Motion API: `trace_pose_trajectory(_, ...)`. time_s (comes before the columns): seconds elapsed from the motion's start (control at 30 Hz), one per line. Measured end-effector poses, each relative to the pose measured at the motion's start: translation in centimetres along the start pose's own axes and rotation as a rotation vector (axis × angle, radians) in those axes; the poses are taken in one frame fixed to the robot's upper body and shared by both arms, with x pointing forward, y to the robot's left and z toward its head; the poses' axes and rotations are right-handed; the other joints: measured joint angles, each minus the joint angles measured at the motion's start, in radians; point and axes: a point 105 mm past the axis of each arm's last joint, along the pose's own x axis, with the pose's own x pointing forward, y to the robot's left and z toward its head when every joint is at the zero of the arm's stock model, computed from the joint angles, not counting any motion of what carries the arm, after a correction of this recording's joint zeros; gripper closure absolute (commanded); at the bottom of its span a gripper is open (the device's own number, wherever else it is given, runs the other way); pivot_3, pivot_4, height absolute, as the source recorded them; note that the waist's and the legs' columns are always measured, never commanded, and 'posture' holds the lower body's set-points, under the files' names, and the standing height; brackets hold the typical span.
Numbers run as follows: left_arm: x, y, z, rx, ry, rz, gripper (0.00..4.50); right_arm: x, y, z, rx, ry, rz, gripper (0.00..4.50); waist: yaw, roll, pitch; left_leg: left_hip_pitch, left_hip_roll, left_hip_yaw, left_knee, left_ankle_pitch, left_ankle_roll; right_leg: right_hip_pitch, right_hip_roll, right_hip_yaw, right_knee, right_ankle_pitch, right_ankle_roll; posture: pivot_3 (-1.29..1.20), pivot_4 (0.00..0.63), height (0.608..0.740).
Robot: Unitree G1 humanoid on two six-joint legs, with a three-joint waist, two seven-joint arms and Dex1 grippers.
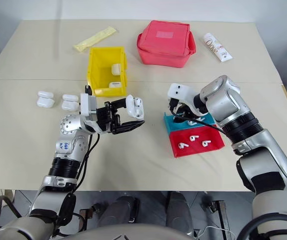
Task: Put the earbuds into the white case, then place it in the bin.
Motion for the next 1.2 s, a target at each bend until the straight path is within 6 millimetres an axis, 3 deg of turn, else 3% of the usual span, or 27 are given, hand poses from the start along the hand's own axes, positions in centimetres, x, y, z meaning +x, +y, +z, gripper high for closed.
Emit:
trace_pose_trajectory(0.07,0.0,0.0,0.0,0.0,0.0,0.001,1.73,0.0,0.0,0.0,-0.001,0.001,-0.001,3.96,0.0,0.0,0.0,0.0,0.0,0.0,0.0,0.0,0.0,0.0,0.0,0.0,0.0,0.0,0.0,0.0,0.15,0.74)
trace_pose_trajectory(0.1,0.0,0.0,0.0,0.0,0.0,0.003,1.73,0.0,0.0,0.0,-0.001,0.001,-0.001,4.02,0.0,0.0,0.0,0.0,0.0,0.0,0.0,0.0,0.0,0.0,0.0,0.0,0.0,0.0,0.0,0.0,0.15,0.74)
trace_pose_trajectory(0.43,0.1,0.0,0.0,-0.001,-0.001,0.004,1.73,0.0,-0.1,0.0,0.019,-0.03,-0.005,4.02,0.0,0.0,0.0,0.0,0.0,0.0,0.0,0.0,0.0,0.0,0.0,0.0,0.0,0.0,0.0,0.0,0.15,0.74)
trace_pose_trajectory(0.53,0.1,0.0,-0.1,-0.004,-0.001,0.002,1.73,-0.6,-0.1,0.7,0.01,-0.132,-0.021,4.02,0.0,0.0,0.0,0.0,0.0,0.0,0.0,0.0,0.0,0.0,0.0,0.0,0.0,0.0,0.0,0.0,0.15,0.74)
trace_pose_trajectory(0.63,0.4,-0.1,-0.2,-0.01,-0.005,-0.016,1.73,-2.8,0.2,2.7,-0.032,-0.359,-0.044,4.02,0.002,0.0,0.0,0.0,0.0,0.0,0.0,0.0,0.0,0.0,0.0,0.0,0.0,0.0,0.0,0.0,0.15,0.74)
trace_pose_trajectory(0.7,0.7,0.0,-0.5,-0.028,-0.01,-0.026,1.73,-4.8,1.0,3.7,0.002,-0.548,-0.036,4.02,0.005,-0.001,0.0,0.0,0.0,-0.001,0.0,0.0,0.0,0.001,0.0,-0.001,0.0,0.0,0.0,0.0,0.15,0.74)
trace_pose_trajectory(0.83,0.7,0.1,-0.7,-0.043,-0.008,-0.05,1.73,-7.2,3.1,4.0,0.097,-0.748,0.014,4.02,0.003,-0.001,0.0,0.0,0.0,-0.001,0.001,0.0,0.0,0.001,0.0,-0.001,0.0,0.0,0.0,0.0,0.15,0.74)
trace_pose_trajectory(1.07,1.0,0.2,-0.9,-0.056,-0.01,-0.093,1.73,-9.7,6.1,5.4,0.244,-0.979,0.118,4.02,0.003,-0.001,0.0,0.0,0.001,-0.001,0.0,0.0,0.0,0.001,0.0,-0.001,0.0,0.0,0.0,0.0,0.15,0.74)
trace_pose_trajectory(1.2,1.9,0.4,-0.3,-0.04,-0.028,-0.134,1.73,-10.2,9.3,7.1,0.343,-1.118,0.276,4.02,0.003,-0.001,0.0,0.0,-0.001,-0.001,0.0,0.0,0.0,0.001,-0.001,0.0,0.001,0.0,0.0,0.0,0.15,0.74)
